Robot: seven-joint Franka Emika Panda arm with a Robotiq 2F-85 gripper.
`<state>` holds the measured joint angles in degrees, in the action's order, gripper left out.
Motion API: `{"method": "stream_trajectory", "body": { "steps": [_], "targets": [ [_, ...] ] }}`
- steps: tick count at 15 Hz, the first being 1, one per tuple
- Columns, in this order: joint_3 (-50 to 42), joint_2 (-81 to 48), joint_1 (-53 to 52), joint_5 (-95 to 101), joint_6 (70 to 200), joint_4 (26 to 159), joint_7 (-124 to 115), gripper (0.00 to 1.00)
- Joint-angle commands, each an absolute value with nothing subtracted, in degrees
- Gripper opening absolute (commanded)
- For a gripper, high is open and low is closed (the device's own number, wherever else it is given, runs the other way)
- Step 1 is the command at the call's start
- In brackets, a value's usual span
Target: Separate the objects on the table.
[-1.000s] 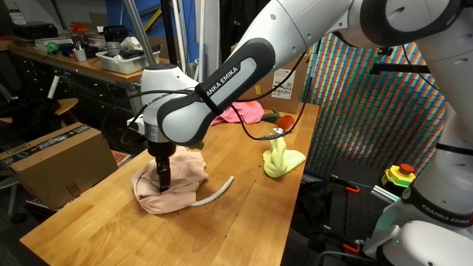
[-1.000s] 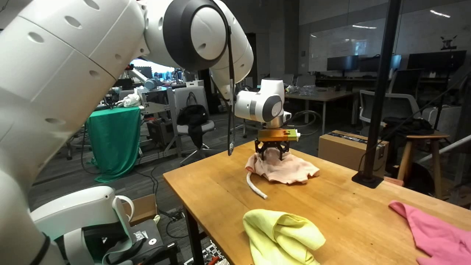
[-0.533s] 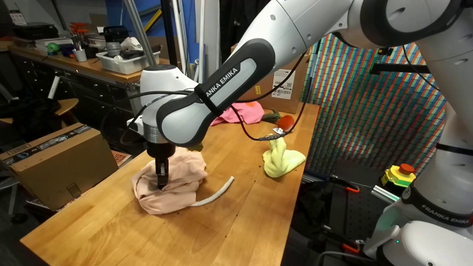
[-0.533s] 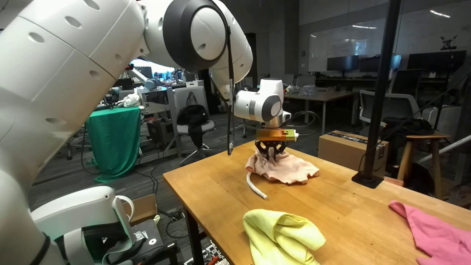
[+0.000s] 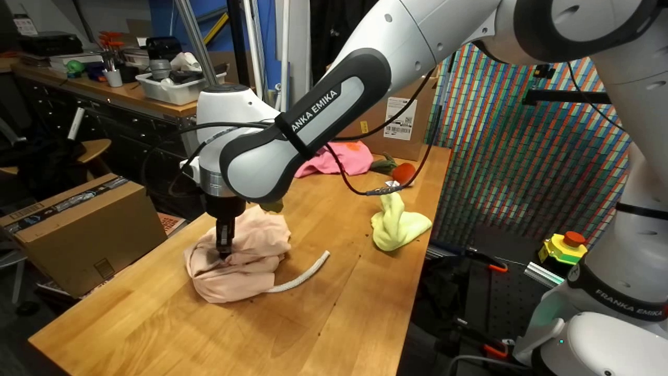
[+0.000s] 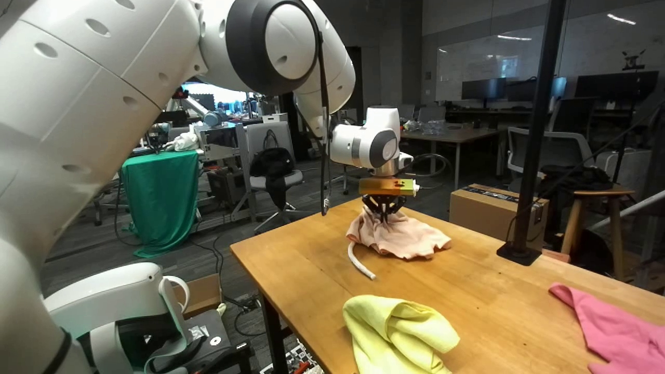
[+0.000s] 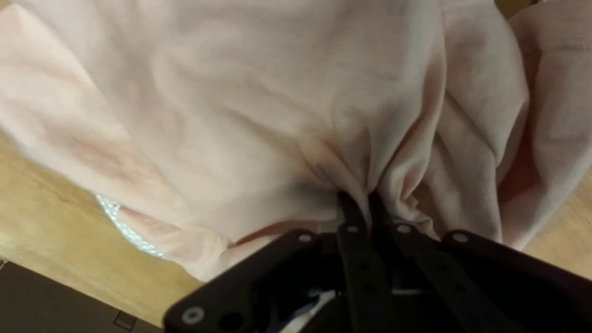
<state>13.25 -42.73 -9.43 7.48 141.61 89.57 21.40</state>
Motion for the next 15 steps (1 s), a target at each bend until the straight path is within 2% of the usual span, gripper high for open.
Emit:
{"method": "stream_trajectory", "body": {
  "steps": [1, 8, 15],
  "targets": [
    [11.7, -37.0, -10.3, 6.7, 147.0, 94.2, 14.6, 0.02],
    [4.9, -24.0, -13.9, 9.7, 160.2, 106.2, -1.1, 0.02],
    [-5.4, -12.0, -20.6, 22.3, 162.9, 116.7, -19.2, 0.02]
  ]
}}
